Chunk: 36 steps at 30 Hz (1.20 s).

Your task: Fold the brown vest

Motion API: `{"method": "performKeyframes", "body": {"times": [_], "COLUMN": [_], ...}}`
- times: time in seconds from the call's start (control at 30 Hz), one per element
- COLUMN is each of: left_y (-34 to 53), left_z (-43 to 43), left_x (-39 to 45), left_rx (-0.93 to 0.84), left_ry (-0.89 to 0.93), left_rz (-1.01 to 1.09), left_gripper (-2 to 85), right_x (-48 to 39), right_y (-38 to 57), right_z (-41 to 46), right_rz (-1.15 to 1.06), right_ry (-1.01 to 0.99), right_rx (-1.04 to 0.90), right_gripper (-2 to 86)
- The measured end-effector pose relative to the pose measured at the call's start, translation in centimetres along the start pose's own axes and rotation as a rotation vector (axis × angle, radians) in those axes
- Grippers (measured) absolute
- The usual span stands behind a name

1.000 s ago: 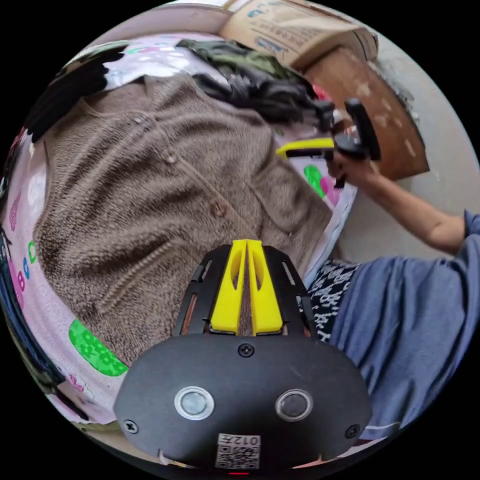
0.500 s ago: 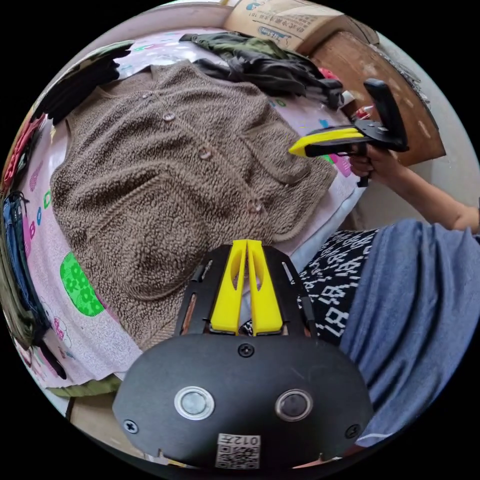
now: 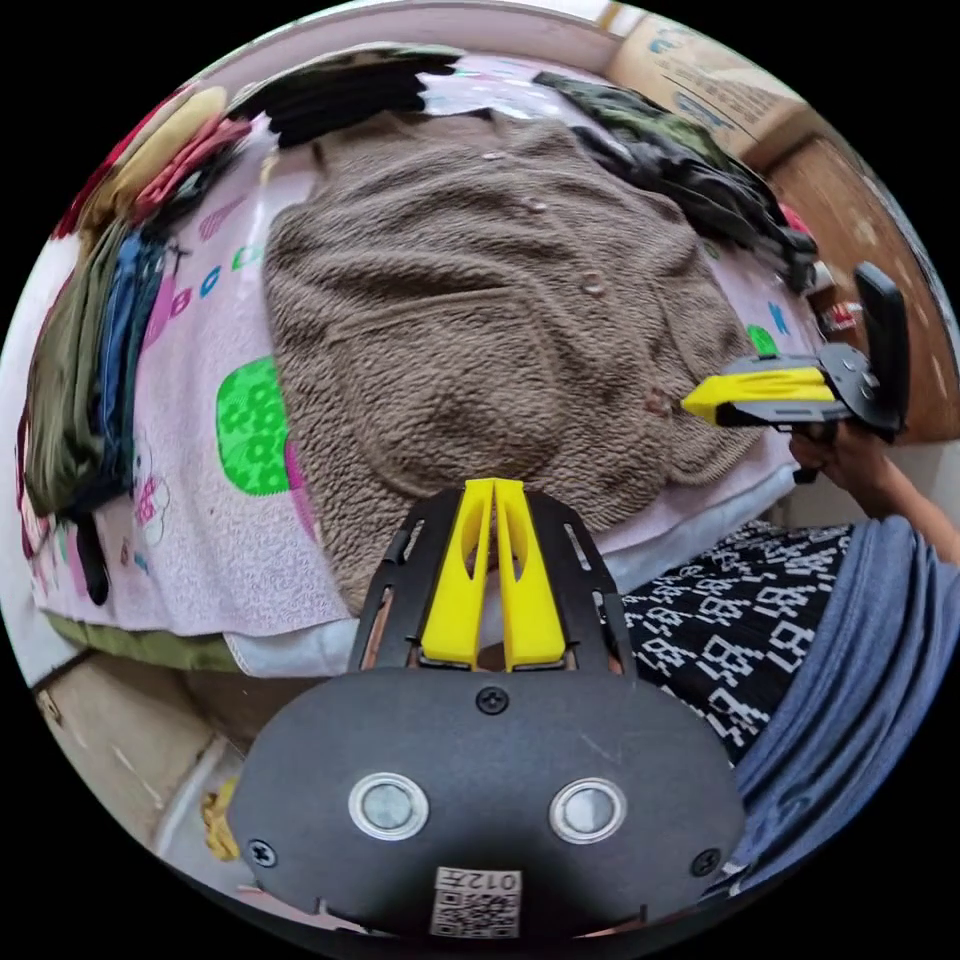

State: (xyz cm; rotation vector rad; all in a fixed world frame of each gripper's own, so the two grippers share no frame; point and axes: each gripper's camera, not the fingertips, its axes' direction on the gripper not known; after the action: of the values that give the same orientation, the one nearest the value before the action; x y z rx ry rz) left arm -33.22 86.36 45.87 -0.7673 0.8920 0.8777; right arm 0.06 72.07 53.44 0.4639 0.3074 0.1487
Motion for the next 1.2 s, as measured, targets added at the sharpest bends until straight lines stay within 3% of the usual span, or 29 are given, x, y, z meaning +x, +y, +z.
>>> {"method": "performKeyframes", "body": {"times": [0.13,0.23,0.4,0.57,0.83,0.97,1.07,1.2], "left_y": [0.9,1.2,-0.4,-8.8,-19.6,-20.0,-19.7,-20.4], "left_z": [1.3,0.6,-5.0,-7.4,-6.5,-4.8,-6.1,-9.0], "left_x": [-3.2,-5.0,-6.3,-9.8,-15.2,-18.9,-20.2,-18.9], "left_rx": [-0.043,-0.02,0.154,0.254,0.206,0.127,0.181,0.262], "left_ry": [0.038,0.115,0.084,0.127,-0.113,-0.022,0.082,0.07], "left_rz": [-0.101,-0.149,-0.148,-0.164,-0.239,-0.276,-0.336,-0.303], "left_gripper": [0.2,0.1,0.3,0.3,0.2,0.0,0.0,0.1], "right_x": [-0.8,-0.1,2.7,9.1,12.1,14.4,16.6,20.0], "right_y": [-2.0,-2.5,-2.5,-2.8,-4.8,-6.9,-9.1,-12.0], "right_z": [4.1,4.2,0.6,-0.9,-1.7,-2.4,-3.5,-4.8], "right_rz": [-0.077,-0.083,-0.01,0.167,0.179,0.171,0.14,0.108], "right_ry": [0.086,0.043,0.08,0.138,0.158,0.16,0.173,0.219], "right_rx": [-0.155,-0.165,-0.044,-0.016,0.002,0.026,0.048,0.07], "right_gripper": [-0.1,-0.1,0.0,0.0,0.0,0.0,0.0,0.1]}}
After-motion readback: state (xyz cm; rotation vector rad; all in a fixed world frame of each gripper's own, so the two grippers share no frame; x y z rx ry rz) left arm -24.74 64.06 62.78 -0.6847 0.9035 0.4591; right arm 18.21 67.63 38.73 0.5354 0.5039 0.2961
